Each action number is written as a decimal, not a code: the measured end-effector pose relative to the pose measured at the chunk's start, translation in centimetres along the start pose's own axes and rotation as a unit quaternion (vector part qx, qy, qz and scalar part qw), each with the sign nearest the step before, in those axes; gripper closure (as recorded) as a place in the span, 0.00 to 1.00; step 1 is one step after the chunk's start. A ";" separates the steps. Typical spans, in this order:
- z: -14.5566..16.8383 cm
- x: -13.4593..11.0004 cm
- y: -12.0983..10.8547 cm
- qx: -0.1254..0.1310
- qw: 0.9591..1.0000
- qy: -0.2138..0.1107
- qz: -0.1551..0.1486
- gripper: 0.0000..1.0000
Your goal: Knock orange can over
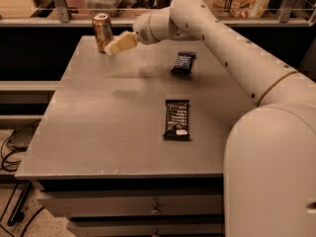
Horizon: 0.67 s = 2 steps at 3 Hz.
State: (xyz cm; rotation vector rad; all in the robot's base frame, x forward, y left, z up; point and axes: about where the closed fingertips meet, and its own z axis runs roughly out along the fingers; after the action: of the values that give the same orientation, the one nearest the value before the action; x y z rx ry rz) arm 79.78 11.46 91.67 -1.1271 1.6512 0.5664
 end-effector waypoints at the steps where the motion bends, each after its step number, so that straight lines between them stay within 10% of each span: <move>1: 3.0 -1.9 1.2 -0.023 1.000 -0.006 -0.014 0.00; 2: 3.3 -1.7 1.3 -0.022 1.000 -0.004 -0.009 0.00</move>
Offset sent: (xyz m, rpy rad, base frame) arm 0.0044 0.0298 0.0018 -0.0016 -0.0056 0.0460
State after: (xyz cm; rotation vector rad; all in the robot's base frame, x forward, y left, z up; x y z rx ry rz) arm 80.33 15.34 91.78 -1.1694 1.6278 0.5962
